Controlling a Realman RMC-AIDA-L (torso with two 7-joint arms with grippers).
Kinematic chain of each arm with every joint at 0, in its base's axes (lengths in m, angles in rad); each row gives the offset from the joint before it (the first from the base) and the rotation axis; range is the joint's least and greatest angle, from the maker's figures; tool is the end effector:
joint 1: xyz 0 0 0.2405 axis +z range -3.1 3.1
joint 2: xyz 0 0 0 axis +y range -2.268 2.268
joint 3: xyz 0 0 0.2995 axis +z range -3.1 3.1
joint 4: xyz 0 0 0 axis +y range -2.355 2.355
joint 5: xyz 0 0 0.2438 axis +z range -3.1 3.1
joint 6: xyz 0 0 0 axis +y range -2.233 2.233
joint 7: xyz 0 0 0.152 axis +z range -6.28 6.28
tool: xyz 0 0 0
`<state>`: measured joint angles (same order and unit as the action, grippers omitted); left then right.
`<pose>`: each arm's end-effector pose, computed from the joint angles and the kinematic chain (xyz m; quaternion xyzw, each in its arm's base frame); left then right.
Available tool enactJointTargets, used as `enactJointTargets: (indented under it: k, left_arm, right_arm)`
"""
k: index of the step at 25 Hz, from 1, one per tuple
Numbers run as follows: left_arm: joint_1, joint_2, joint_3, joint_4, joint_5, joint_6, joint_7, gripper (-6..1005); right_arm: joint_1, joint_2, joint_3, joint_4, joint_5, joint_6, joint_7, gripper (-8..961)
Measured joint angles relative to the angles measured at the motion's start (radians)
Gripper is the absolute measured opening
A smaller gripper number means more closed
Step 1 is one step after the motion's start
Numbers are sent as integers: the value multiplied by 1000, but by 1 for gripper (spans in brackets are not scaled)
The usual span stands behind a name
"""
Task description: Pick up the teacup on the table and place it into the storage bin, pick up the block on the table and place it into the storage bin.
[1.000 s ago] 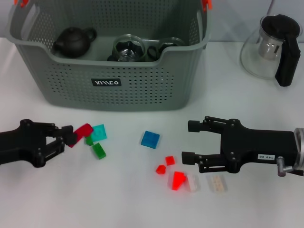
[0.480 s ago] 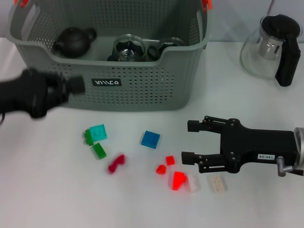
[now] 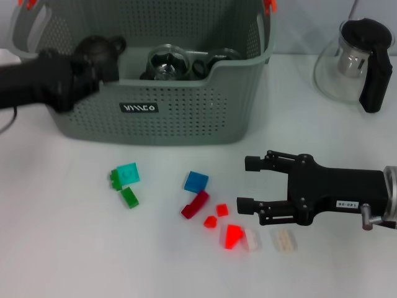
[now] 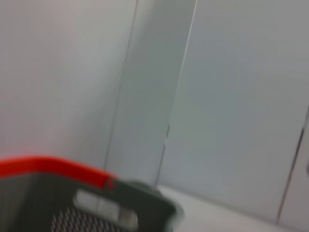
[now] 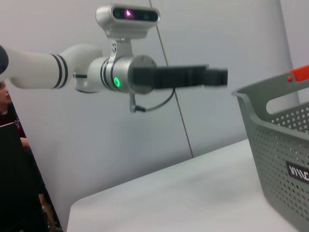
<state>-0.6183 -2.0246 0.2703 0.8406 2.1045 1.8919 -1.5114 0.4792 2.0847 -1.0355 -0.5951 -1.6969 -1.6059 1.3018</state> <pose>-0.2922 0.3865 0.0822 -0.9146 -0.1885 -0.3222 0.1556 0.2798 0.3463 -0.0696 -0.9389 0.1659 0.2998 0.0340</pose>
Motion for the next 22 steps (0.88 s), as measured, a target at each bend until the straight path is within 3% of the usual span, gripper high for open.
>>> enactJointTargets:
  k: [8, 13, 22]
  left_arm:
    - [126, -64, 70, 8, 60, -8, 219, 52]
    - [204, -102, 71, 1, 72, -101, 341, 200]
    - [223, -117, 82, -96, 149, -292, 449, 421]
  right_arm:
    - [11, 0, 0, 0, -1, 1, 4, 927]
    - [6, 1, 0, 0, 1, 1, 6, 928]
    - [1, 6, 0, 0, 5, 1, 7, 927]
